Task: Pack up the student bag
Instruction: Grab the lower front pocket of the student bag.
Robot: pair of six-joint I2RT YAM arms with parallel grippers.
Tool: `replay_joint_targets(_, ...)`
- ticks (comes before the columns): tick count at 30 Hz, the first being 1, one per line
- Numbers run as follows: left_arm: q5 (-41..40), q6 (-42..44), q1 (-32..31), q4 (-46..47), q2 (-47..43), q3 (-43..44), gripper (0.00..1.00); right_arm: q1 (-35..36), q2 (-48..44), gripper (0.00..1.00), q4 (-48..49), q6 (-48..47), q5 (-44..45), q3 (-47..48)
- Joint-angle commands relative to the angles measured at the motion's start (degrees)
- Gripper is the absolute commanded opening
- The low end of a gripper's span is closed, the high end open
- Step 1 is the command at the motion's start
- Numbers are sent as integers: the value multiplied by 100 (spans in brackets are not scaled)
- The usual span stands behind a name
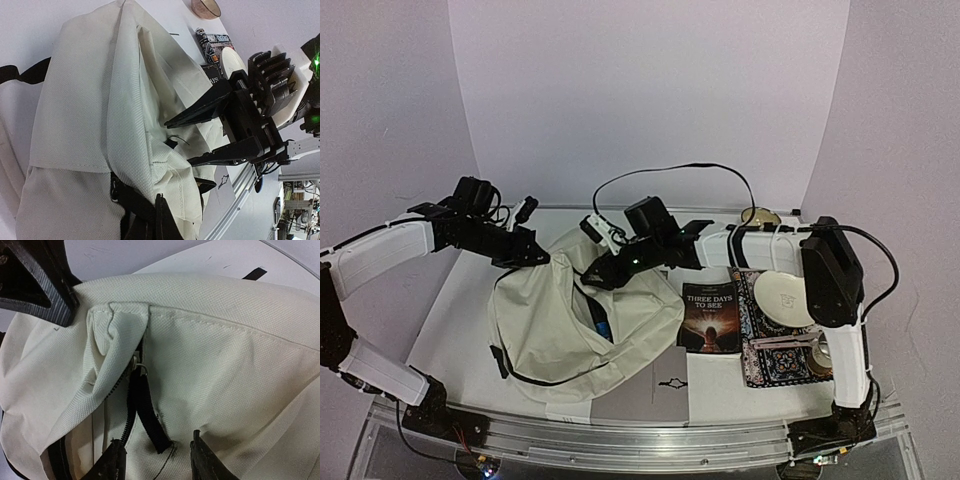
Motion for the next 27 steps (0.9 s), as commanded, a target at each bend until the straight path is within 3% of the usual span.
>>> replay_joint_targets(1, 306, 60, -10, 514, -175, 343, 0, 8, 125, 46, -68, -221, -314, 328)
replay_joint_targets(9, 327, 21, -11, 514, -123, 368, 0, 60, 304, 48, -68, -479, -130, 540)
replay_joint_targets(17, 345, 9, -16, 514, -158, 382, 0, 198, 463, 41, -71, -683, 557, 630)
replay_joint_targets(21, 316, 7, -20, 514, -170, 369, 0, 287, 411, 28, -77, -847, 1030, 546)
replay_joint_targets(25, 62, -5, -14, 514, -193, 347, 0, 342, 129, 5, -77, -929, 1243, 313)
replay_joint_targets(27, -169, -57, -11, 502, -208, 338, 0, 377, -124, 0, -91, -940, 1314, 161)
